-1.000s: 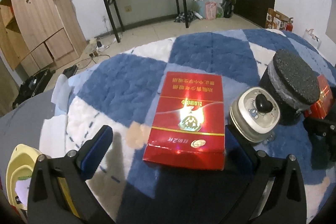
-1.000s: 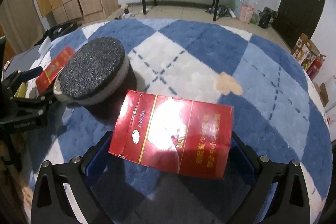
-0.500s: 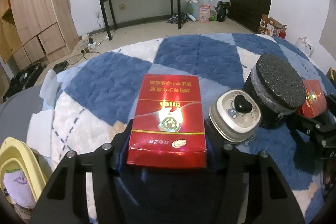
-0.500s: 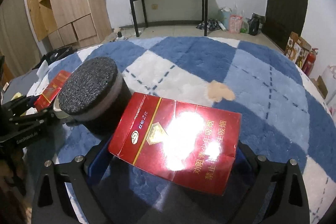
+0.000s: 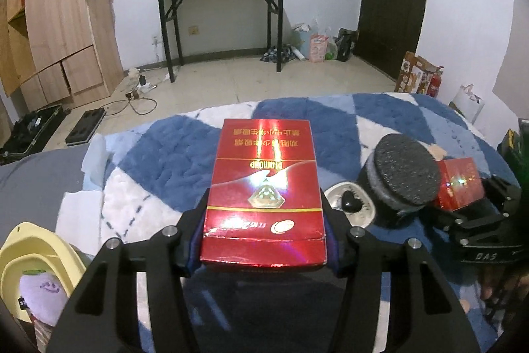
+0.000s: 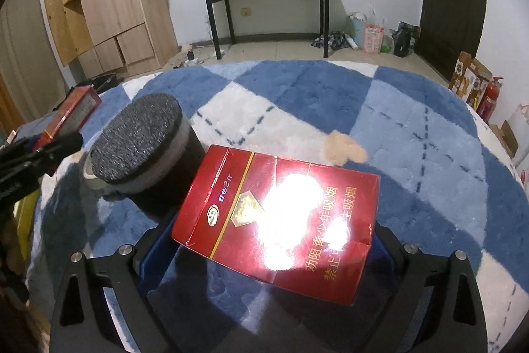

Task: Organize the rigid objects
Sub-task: 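Lift both red Diamond boxes and carry them over the yellow tray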

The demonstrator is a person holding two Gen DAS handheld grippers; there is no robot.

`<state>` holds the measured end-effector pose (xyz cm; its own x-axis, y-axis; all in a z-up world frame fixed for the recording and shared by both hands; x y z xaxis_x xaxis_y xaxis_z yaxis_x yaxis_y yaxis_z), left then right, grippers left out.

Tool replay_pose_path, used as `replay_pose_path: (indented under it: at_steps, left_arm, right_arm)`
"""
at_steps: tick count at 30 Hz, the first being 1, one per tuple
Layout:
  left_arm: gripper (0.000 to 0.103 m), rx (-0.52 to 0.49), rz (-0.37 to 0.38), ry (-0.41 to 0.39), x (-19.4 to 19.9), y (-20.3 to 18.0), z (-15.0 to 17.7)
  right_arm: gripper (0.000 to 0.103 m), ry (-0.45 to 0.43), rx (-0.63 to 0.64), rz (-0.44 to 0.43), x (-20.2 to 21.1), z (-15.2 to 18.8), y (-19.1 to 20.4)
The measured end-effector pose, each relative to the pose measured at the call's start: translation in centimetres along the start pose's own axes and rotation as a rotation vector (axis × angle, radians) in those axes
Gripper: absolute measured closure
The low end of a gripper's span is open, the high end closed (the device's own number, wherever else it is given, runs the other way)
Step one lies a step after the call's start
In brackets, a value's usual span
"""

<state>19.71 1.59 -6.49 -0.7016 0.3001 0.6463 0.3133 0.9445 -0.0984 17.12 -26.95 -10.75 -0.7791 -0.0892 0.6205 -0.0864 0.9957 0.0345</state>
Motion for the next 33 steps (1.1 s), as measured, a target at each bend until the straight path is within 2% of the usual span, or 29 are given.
replay_pose_path:
  at_steps: [9,22,25,28,30,32,33]
  left_arm:
    - [0.046,-0.036,0.011,0.016,-0.5,-1.1,0.2]
    - [0.046,-0.046,-0.001,0.017,-0.2,-0.5,0.1]
    - [0.046,-0.043,-0.017,-0.029,2.0,-0.3,-0.9]
    - [0.046,-0.041,0.002,-0.09,5.4,-0.3,-1.8]
    - [0.046,-0.034,0.008,-0.116,7.9,0.0,-2.4]
    - [0.046,-0.032,0.071,-0.13,11.1,0.0,-2.8]
    - [0.046,-0.053,0.055,-0.134,12.8,0.4,-2.7]
  right_arm:
    - [0.005,0.0,0.004,0.002,-0.3,-0.2,0.0]
    - [0.005,0.002,0.012,0.006,-0.3,-0.1,0.2]
    - [0.006,0.0,0.001,-0.024,0.4,-0.5,0.1]
    - [0.006,-0.031,-0.025,-0.031,2.1,-1.5,-0.8]
    - [0.006,-0.068,-0.038,-0.037,4.3,-2.6,-1.6]
    - [0.006,-0.115,-0.024,-0.096,7.6,-3.8,-1.6]
    - [0.006,-0.145,-0.008,-0.127,9.3,-4.2,-1.3]
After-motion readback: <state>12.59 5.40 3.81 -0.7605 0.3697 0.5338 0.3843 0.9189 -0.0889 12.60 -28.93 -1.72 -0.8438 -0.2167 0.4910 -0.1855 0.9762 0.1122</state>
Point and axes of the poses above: each gripper's, at about its wrist camera, not at the fingertips, and x roughly against the way its jaws point, y to its left, z to its underside, the point moved 7 cm from there along -x, roughly the way its jaws point, and after that the axes turned 6 degrees about z, right-handed, at the moved point
